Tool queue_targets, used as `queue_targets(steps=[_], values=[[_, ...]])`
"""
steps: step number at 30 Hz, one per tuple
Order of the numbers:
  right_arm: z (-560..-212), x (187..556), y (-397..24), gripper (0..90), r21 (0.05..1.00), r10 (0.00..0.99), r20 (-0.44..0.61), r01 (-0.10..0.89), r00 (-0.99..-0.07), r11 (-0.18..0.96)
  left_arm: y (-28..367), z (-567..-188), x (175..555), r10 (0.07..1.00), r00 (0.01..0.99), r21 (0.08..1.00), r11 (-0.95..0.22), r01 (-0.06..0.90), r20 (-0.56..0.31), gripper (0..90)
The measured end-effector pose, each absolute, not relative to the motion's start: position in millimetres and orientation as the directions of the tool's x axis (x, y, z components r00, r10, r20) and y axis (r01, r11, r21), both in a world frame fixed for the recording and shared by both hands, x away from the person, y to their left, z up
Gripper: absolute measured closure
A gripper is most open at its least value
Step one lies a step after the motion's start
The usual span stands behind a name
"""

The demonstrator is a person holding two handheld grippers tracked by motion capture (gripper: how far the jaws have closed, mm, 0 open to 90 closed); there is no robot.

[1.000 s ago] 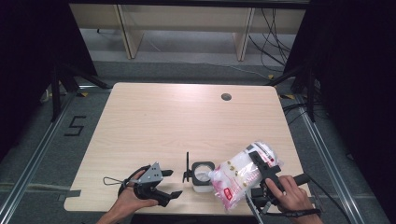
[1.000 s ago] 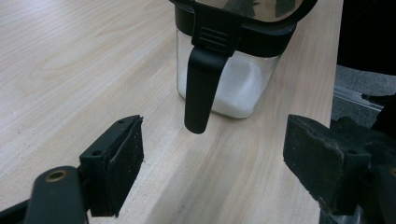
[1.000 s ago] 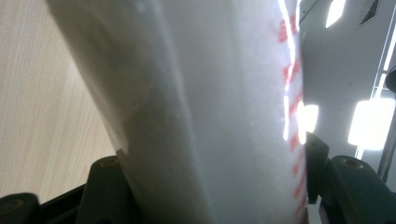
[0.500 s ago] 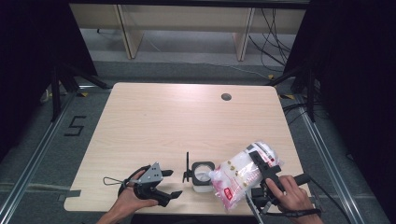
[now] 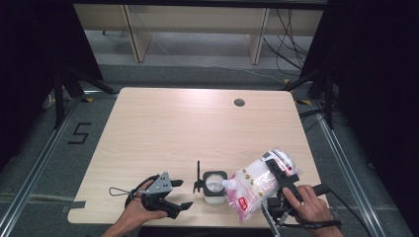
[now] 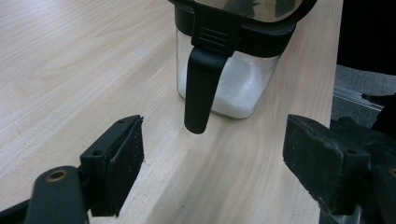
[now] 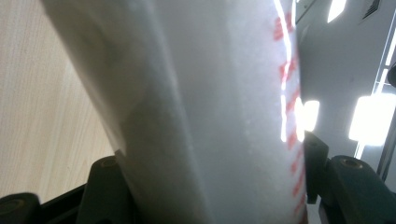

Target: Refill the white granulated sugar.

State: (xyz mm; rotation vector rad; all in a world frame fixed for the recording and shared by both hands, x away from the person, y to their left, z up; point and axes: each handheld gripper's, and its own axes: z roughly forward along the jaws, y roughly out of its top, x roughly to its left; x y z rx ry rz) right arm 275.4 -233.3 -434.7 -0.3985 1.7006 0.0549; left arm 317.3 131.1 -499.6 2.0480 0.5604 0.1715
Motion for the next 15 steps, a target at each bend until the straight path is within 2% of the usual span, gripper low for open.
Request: queue_targets(steps=[1, 3, 6, 7, 11, 13, 15], values=[[-432.5, 275.2, -233.2, 42.1, -0.216, -0.258, -0.959, -0.285, -0.119, 0.934, 131.1, -499.6, 317.3, 0.455, 0.884, 0.847, -0.425, 0.319, -0.105, 20.0], [-434.6, 275.6, -234.5, 42.2, -0.181, -0.222, -0.968, -0.285, -0.118, 0.941, 130.8, -499.9, 317.3, 0.458, 0.883, 0.849, -0.421, 0.319, -0.104, 20.1], [-434.8, 276.4, -234.9, 42.2, -0.182, -0.221, -0.970, -0.296, -0.103, 0.938, 130.9, -500.0, 317.3, 0.458, 0.883, 0.849, -0.421, 0.319, -0.104, 20.0], [-430.8, 277.8, -232.7, 42.2, -0.238, -0.276, -0.958, -0.322, -0.080, 0.916, 130.8, -500.0, 317.3, 0.458, 0.883, 0.849, -0.421, 0.319, -0.104, 20.1], [-430.8, 276.1, -233.2, 42.2, -0.232, -0.273, -0.956, -0.303, -0.103, 0.924, 130.8, -499.9, 317.0, 0.461, 0.882, 0.848, -0.423, 0.319, -0.101, 20.0], [-432.6, 274.4, -233.2, 42.2, -0.196, -0.238, -0.963, -0.281, -0.124, 0.940, 130.8, -500.1, 317.3, 0.458, 0.883, 0.849, -0.421, 0.319, -0.105, 20.0], [-431.3, 274.9, -232.6, 42.2, -0.205, -0.246, -0.963, -0.292, -0.110, 0.934, 130.8, -500.0, 317.1, 0.460, 0.882, 0.848, -0.422, 0.319, -0.103, 20.0]])
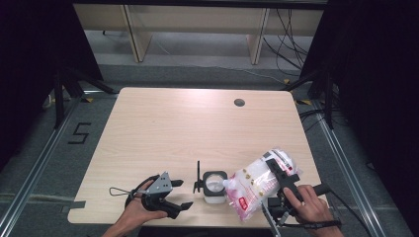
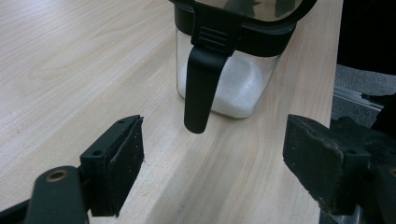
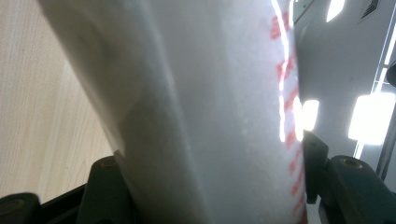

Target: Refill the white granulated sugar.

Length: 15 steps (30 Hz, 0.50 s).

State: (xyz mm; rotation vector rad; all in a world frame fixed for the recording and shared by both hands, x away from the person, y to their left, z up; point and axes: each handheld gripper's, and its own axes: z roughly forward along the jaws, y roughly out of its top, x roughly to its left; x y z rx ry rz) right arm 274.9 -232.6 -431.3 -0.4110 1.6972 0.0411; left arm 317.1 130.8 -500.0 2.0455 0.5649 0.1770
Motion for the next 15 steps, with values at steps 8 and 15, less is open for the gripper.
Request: queue_targets(steps=[8, 15], values=[[-430.9, 274.8, -231.6, 42.3, -0.196, -0.237, -0.967, -0.314, -0.098, 0.929, 130.8, -499.9, 317.0, 0.462, 0.881, 0.848, -0.423, 0.319, -0.101, 20.1], [-429.7, 273.5, -230.3, 42.3, -0.202, -0.244, -0.964, -0.305, -0.107, 0.931, 131.3, -499.8, 317.7, 0.460, 0.883, 0.847, -0.429, 0.315, -0.096, 20.0]])
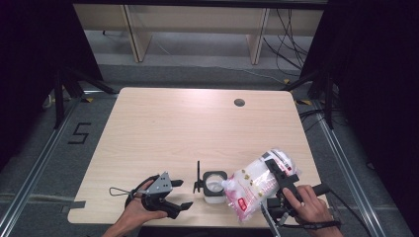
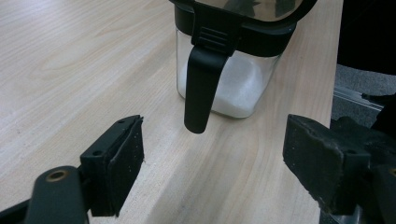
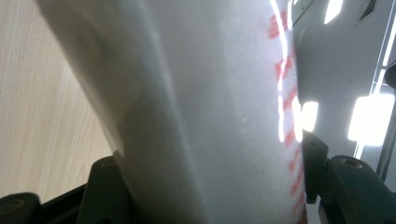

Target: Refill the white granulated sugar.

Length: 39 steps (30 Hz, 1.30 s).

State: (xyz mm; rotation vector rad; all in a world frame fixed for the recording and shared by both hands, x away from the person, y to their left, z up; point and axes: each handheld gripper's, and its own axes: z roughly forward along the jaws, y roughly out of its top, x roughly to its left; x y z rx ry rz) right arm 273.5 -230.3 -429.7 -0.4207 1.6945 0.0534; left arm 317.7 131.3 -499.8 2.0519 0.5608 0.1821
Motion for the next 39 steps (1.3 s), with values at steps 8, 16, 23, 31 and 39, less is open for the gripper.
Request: queue_targets(steps=[8, 16, 23, 31, 39], values=[[-429.8, 275.3, -231.3, 42.4, -0.206, -0.247, -0.965, -0.320, -0.091, 0.925, 132.1, -499.4, 318.3, 0.455, 0.886, 0.842, -0.441, 0.311, -0.089, 20.1], [-433.4, 275.2, -233.6, 42.4, -0.166, -0.206, -0.974, -0.309, -0.099, 0.936, 132.2, -499.4, 318.2, 0.458, 0.885, 0.843, -0.442, 0.308, -0.083, 20.0], [-430.0, 275.2, -232.5, 42.4, -0.192, -0.231, -0.969, -0.317, -0.089, 0.929, 131.1, -499.7, 317.4, 0.460, 0.882, 0.849, -0.424, 0.317, -0.100, 20.0], [-431.5, 274.3, -234.0, 42.5, -0.177, -0.219, -0.969, -0.290, -0.117, 0.940, 131.1, -499.7, 317.4, 0.455, 0.884, 0.847, -0.425, 0.318, -0.104, 20.0], [-431.8, 275.0, -232.0, 42.5, -0.203, -0.244, -0.965, -0.305, -0.102, 0.930, 131.3, -499.6, 317.5, 0.455, 0.886, 0.850, -0.427, 0.310, -0.095, 20.1]])
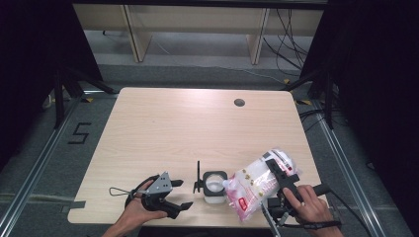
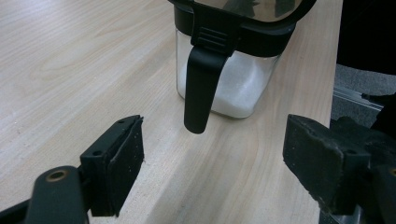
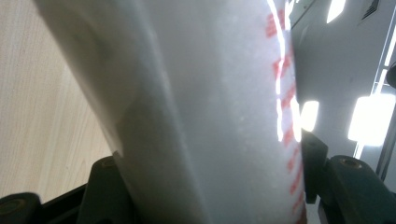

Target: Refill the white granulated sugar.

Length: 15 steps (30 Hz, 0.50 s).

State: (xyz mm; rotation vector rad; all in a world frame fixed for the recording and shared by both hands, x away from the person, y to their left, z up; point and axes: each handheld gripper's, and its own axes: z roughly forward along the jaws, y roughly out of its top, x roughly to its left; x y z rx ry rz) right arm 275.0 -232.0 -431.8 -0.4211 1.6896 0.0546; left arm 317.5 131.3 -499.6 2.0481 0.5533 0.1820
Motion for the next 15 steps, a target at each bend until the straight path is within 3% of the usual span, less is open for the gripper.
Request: queue_targets(steps=[15], values=[[-433.0, 275.5, -231.4, 42.6, -0.211, -0.252, -0.962, -0.309, -0.100, 0.927, 131.1, -499.6, 317.6, 0.451, 0.887, 0.850, -0.426, 0.310, -0.098, 20.0]])
